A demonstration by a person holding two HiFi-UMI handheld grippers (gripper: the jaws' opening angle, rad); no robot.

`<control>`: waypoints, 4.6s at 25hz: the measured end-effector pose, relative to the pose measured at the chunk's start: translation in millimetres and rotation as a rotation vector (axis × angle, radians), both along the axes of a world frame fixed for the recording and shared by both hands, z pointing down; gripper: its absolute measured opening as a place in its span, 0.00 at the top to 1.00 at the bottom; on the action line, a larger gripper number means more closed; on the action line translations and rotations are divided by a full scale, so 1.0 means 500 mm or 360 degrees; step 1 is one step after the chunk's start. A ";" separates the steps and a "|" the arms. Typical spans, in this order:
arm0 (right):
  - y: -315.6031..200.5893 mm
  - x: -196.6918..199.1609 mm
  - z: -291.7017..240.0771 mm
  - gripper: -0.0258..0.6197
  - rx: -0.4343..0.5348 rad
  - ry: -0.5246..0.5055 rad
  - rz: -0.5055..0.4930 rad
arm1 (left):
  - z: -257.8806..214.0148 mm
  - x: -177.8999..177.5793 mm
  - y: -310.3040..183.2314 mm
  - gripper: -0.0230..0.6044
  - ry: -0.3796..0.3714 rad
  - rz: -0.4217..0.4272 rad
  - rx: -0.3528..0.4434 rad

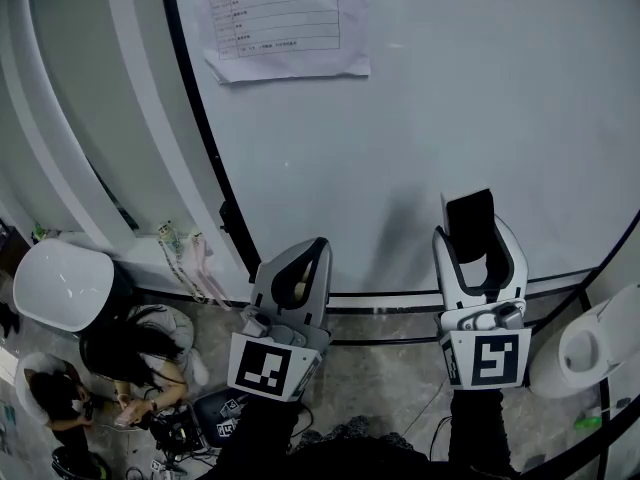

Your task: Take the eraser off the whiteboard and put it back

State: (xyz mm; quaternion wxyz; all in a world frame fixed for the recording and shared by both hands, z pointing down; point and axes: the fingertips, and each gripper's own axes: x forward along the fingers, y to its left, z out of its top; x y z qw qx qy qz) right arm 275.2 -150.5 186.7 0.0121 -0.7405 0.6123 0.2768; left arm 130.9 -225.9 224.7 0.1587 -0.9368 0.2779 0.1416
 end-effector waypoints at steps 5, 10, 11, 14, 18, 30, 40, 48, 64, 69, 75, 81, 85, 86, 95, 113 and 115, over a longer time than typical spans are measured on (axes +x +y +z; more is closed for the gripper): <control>0.011 0.015 0.000 0.55 0.0011 -0.0023 0.0014 | -0.002 0.008 0.009 0.96 0.0021 0.0023 0.0008; 0.018 0.014 0.003 0.55 0.0017 -0.0064 0.0004 | -0.004 0.009 0.017 0.96 0.0030 0.0061 -0.0002; 0.018 0.013 0.002 0.55 0.0017 -0.0064 0.0003 | -0.004 0.009 0.016 0.96 0.0048 0.0082 -0.0025; 0.016 0.008 0.002 0.55 0.0013 -0.0056 -0.0006 | -0.003 0.009 0.016 0.96 0.0038 0.0090 -0.0027; 0.012 0.004 0.006 0.55 0.0006 -0.0046 -0.0009 | 0.002 0.012 0.014 0.96 -0.0020 0.0064 -0.0008; -0.002 0.000 0.008 0.55 -0.0002 -0.0032 -0.0012 | 0.003 -0.011 -0.014 0.96 0.0068 0.0039 -0.0100; -0.015 0.001 0.012 0.55 -0.0019 -0.0038 -0.0029 | 0.009 -0.012 -0.023 0.96 0.0063 0.0015 -0.0107; -0.044 -0.019 0.008 0.55 -0.0015 -0.0029 -0.0103 | 0.002 -0.047 -0.041 0.96 0.0070 -0.0092 -0.0087; -0.168 -0.151 0.053 0.55 -0.0119 -0.0001 -0.0430 | 0.018 -0.216 -0.079 0.96 0.0063 -0.0462 -0.0107; -0.207 -0.210 0.081 0.55 -0.0163 0.0004 -0.0541 | 0.031 -0.274 -0.084 0.96 0.0065 -0.0579 -0.0124; -0.260 -0.277 0.131 0.55 -0.0235 0.0003 -0.0634 | 0.043 -0.330 -0.084 0.96 0.0069 -0.0673 -0.0149; -0.310 -0.328 0.211 0.55 -0.0369 -0.0037 -0.0683 | 0.064 -0.361 -0.089 0.96 0.0068 -0.0709 -0.0187; -0.344 -0.350 0.279 0.55 -0.0485 -0.0075 -0.0695 | 0.084 -0.371 -0.098 0.96 0.0055 -0.0696 -0.0223; -0.351 -0.353 0.292 0.55 -0.0503 -0.0081 -0.0692 | 0.089 -0.373 -0.100 0.96 0.0049 -0.0695 -0.0230; -0.403 -0.378 0.369 0.55 -0.0620 -0.0104 -0.0651 | 0.105 -0.403 -0.128 0.96 0.0025 -0.0696 -0.0252; -0.448 -0.408 0.457 0.55 -0.0845 0.0122 -0.0495 | 0.131 -0.432 -0.173 0.96 0.0007 -0.0679 -0.0287; -0.446 -0.405 0.453 0.55 -0.0843 0.0190 -0.0462 | 0.133 -0.431 -0.176 0.96 0.0010 -0.0675 -0.0293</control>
